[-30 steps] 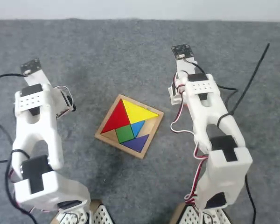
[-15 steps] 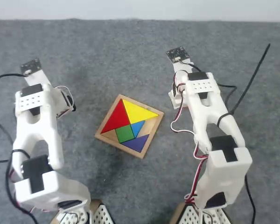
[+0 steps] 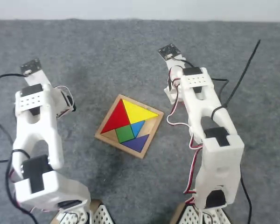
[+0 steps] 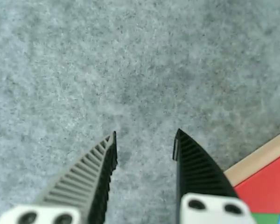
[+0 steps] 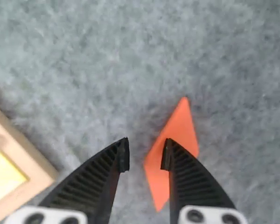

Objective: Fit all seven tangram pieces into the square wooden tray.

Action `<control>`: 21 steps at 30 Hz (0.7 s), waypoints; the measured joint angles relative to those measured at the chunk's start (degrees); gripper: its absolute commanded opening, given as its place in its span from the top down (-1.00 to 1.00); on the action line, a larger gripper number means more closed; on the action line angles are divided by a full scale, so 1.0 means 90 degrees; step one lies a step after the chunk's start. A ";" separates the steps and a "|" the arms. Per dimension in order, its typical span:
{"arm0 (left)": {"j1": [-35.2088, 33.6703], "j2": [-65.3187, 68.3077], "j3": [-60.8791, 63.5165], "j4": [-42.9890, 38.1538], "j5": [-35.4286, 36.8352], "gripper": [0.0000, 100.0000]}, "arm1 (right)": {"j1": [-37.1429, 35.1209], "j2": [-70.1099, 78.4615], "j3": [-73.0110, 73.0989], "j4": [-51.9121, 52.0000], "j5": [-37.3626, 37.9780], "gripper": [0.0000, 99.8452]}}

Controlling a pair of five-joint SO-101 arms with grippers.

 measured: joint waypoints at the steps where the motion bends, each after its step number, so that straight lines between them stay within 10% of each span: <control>1: 0.0000 0.0000 0.0000 0.0000 0.0000 0.63 | 0.0049 0.0068 -0.0117 0.0078 0.0029 0.73; 21: 0.0000 0.0000 0.0000 0.0000 0.0000 0.63 | 0.0440 0.0762 -0.0918 0.1280 0.0947 0.66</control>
